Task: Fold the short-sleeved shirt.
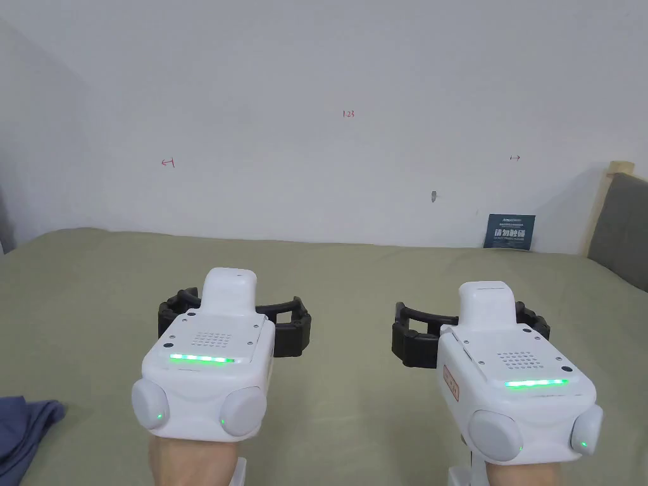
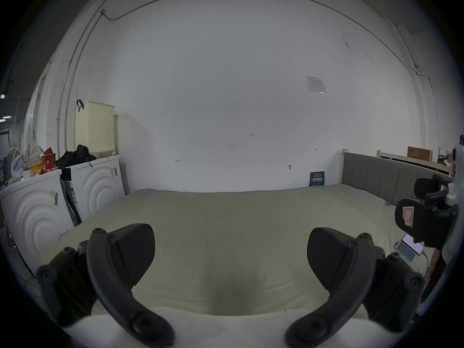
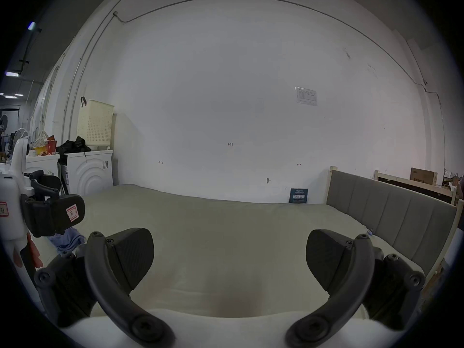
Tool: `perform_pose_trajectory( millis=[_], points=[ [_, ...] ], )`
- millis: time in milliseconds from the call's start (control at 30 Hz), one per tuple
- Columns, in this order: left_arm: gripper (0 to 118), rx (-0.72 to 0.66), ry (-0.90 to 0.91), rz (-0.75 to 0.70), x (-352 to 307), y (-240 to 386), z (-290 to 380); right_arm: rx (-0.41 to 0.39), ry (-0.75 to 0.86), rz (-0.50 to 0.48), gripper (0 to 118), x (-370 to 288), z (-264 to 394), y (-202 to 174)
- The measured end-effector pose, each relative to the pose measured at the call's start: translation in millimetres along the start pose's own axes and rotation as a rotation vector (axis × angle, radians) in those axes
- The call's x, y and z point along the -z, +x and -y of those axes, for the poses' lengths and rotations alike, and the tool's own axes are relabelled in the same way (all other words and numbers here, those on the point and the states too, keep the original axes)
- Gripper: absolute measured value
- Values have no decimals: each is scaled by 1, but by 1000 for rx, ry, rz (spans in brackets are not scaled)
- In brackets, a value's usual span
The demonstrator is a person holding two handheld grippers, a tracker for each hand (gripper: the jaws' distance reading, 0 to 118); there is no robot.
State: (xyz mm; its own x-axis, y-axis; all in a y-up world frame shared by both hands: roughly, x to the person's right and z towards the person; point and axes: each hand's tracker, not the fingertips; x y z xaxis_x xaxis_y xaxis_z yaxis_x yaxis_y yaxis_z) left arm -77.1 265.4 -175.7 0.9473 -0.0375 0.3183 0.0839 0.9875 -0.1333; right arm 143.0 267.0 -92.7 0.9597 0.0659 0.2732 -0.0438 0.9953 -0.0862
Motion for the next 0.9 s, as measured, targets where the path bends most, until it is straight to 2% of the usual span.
perform_pose_trajectory(
  millis=[167, 367, 467, 600, 667, 767, 833, 900],
  points=[
    [118, 3, -2, 1, 0, 3, 1, 5, -7, 4, 118, 1, 0, 1],
    [118, 3, -19, 9, -1, 5, 1, -33, -43, 14, 118, 3, -2, -4],
    [118, 5, -27, 11, -2, 5, 0, -2, -72, -38, 118, 3, -8, 0],
    [118, 4, -24, 8, -4, 4, -1, 39, -85, 3, 118, 3, -12, 3],
    [118, 2, -26, 8, -4, 2, -3, 57, -144, 66, 118, 7, -15, 1],
    [118, 1, -32, 9, -3, 2, -4, 19, -201, 112, 118, 13, -17, -4],
    [118, -2, -36, 10, -3, 2, -4, 26, -189, 99, 118, 13, -16, -4],
    [118, -3, -42, 11, -2, 2, -4, 33, -145, 32, 118, 11, -15, -2]
  ],
)
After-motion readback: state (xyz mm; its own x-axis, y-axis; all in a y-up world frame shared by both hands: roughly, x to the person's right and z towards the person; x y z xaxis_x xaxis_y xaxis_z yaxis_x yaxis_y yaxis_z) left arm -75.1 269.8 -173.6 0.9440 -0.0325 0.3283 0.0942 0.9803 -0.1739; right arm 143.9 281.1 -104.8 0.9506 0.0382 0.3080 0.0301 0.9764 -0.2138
